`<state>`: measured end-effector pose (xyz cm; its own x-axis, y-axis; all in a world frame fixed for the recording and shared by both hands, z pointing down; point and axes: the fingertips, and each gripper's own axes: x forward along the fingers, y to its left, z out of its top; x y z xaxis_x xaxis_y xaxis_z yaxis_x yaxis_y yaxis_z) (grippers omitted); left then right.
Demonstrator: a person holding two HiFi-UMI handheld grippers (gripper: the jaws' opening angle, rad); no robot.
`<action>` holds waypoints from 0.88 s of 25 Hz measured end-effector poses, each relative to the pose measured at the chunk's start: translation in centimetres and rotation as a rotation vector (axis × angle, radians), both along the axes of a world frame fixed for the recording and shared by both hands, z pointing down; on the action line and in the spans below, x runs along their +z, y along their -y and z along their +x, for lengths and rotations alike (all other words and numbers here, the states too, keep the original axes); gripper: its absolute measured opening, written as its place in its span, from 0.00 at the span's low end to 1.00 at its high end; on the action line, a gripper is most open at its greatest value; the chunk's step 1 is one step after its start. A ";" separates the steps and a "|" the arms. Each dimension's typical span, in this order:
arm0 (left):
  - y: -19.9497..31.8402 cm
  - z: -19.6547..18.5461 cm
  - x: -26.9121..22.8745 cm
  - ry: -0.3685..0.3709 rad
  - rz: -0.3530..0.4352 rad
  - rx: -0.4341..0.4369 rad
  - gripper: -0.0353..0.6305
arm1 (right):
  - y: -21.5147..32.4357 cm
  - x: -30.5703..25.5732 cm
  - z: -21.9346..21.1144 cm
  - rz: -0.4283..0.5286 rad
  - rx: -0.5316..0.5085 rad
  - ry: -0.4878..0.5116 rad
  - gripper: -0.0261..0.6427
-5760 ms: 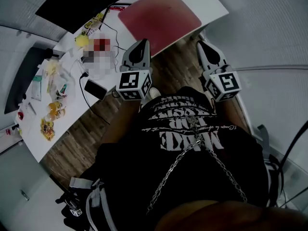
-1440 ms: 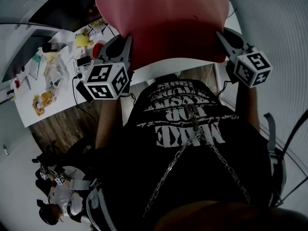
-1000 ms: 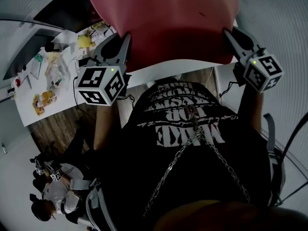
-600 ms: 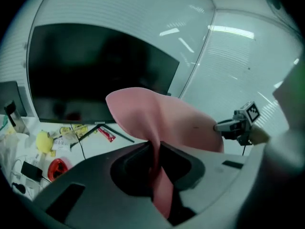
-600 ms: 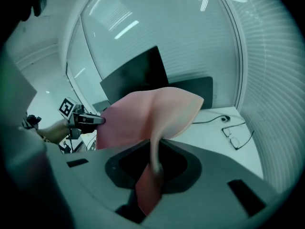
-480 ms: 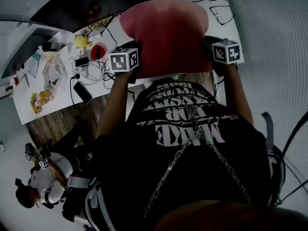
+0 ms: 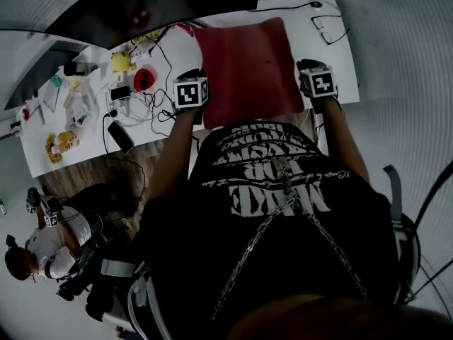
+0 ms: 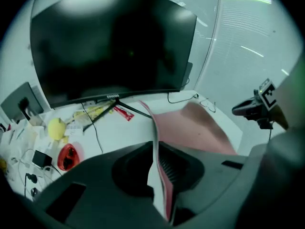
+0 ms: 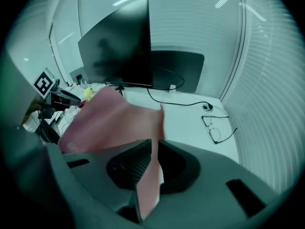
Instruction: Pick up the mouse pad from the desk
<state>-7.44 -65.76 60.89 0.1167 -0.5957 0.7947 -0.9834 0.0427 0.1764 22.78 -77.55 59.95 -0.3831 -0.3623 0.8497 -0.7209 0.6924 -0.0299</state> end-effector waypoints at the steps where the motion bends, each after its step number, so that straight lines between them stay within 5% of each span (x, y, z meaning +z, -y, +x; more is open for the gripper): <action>1: 0.2 -0.7 -0.9 0.019 0.037 -0.022 0.12 | 0.4 -0.9 0.0 0.036 -0.012 0.020 0.10; 3: 1.2 -1.2 -4.4 0.015 0.165 -0.050 0.11 | 1.1 -3.8 -0.9 0.119 -0.044 0.111 0.07; 6: 2.8 -0.3 -14.5 0.004 0.488 -0.052 0.07 | 1.1 -11.9 -3.3 0.295 -0.076 0.301 0.05; 9: 3.0 2.1 -26.7 0.075 0.843 0.011 0.06 | 0.0 -22.6 -6.0 0.542 -0.128 0.501 0.04; 11: 2.4 4.1 -32.6 0.135 1.010 0.067 0.06 | -1.5 -28.7 -7.7 0.682 -0.191 0.612 0.04; 15: 1.6 6.1 -37.1 0.177 1.094 0.087 0.06 | -4.0 -35.1 -8.9 0.807 -0.227 0.710 0.04; 22: 0.6 6.9 -37.8 0.145 1.096 0.101 0.06 | -5.1 -36.2 -8.2 0.797 -0.190 0.723 0.04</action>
<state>-0.51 -66.38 23.11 0.1534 -0.9772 -0.1469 -0.9879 -0.1479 -0.0476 14.56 -72.45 23.80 -0.8052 -0.5908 -0.0510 -0.5926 0.7989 0.1029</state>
